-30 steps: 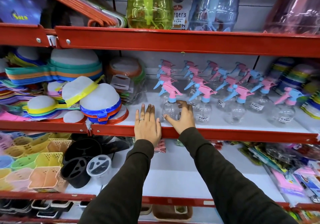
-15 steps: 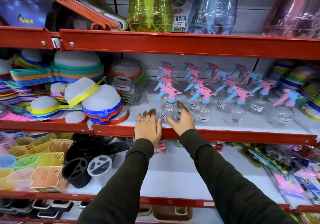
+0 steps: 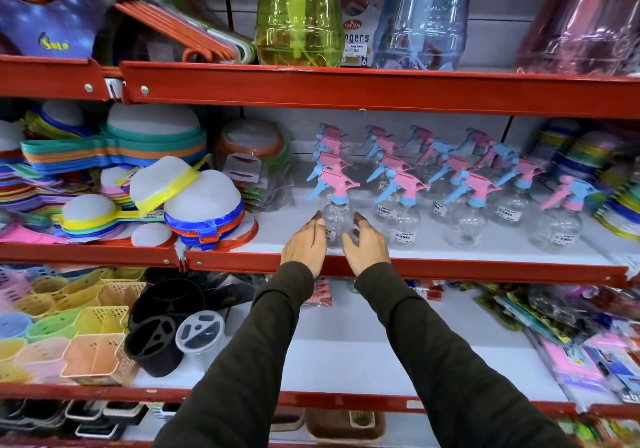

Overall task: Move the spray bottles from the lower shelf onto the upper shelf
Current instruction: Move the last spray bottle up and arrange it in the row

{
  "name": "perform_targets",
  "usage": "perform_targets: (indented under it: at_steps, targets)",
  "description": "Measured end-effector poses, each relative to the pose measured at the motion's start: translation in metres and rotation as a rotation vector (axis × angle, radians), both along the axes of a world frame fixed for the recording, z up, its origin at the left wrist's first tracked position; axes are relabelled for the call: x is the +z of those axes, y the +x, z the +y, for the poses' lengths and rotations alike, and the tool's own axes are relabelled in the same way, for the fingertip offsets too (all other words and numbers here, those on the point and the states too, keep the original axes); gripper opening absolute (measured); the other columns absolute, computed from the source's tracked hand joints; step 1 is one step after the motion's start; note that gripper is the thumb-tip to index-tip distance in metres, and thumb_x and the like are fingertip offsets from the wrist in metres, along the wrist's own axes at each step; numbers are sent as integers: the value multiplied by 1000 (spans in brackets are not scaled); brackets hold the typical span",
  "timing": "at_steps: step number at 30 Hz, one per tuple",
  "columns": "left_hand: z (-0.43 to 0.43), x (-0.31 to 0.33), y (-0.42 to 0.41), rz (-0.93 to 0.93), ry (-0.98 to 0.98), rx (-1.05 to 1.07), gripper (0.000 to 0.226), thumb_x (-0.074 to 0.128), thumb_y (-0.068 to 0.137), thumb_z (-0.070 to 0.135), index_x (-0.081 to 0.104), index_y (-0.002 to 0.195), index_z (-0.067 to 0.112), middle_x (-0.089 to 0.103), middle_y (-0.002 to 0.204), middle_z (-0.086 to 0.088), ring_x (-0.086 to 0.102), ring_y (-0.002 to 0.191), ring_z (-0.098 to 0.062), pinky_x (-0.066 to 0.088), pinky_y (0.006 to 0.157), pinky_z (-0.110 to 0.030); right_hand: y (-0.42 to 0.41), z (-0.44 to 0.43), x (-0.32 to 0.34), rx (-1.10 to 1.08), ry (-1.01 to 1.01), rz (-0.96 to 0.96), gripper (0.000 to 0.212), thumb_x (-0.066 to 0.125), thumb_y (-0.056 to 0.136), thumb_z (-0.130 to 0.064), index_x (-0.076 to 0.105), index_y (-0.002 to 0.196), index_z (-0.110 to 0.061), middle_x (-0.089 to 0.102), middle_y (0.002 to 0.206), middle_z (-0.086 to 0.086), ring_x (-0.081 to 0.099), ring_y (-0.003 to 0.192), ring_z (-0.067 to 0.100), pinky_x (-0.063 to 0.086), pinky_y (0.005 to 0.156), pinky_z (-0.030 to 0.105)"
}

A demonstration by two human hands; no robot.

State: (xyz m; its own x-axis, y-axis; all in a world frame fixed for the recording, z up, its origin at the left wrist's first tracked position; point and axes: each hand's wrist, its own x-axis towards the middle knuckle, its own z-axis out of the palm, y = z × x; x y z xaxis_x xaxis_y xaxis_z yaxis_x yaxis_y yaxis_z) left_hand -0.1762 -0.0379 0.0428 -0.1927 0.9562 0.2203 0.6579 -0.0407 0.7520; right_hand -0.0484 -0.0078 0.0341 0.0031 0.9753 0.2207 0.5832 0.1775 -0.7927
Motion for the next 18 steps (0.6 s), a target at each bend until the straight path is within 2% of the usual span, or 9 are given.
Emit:
perform_targets:
  at_steps: [6,10,13,15,18]
  targets:
    - [3,-3,0,4,3,-18,51,23,107,40,52,139,13,55,144,-15,53,127,-31,38,108,-37,1,-2,1,15,6,6,65,59,90,-32,37,149,-16,53,145,12,54,131,29,45,110,42]
    - [6,-12,3,23,44,4,56,23,106,45,27,155,20,37,159,-9,40,142,-29,32,118,-41,9,-6,3,37,-13,91,62,59,91,-30,38,148,-17,50,148,11,52,133,27,43,111,44]
    - [1,-20,10,-28,247,76,48,26,103,43,43,142,20,51,145,-7,48,131,-28,38,113,-47,23,-14,4,18,65,154,51,57,93,-19,46,142,-15,54,143,6,56,125,22,46,108,40]
    - [-5,-26,19,-71,385,115,43,27,101,42,52,126,18,57,129,-3,53,117,-23,41,103,-40,35,-21,4,18,145,175,42,56,92,-11,54,134,-17,59,135,2,59,114,19,50,101,33]
    - [-10,-30,41,-74,464,118,42,25,100,40,57,114,16,57,115,1,52,106,-20,34,92,-31,57,-26,3,-26,288,222,37,53,87,-1,65,117,-19,64,116,-2,62,95,14,53,84,21]
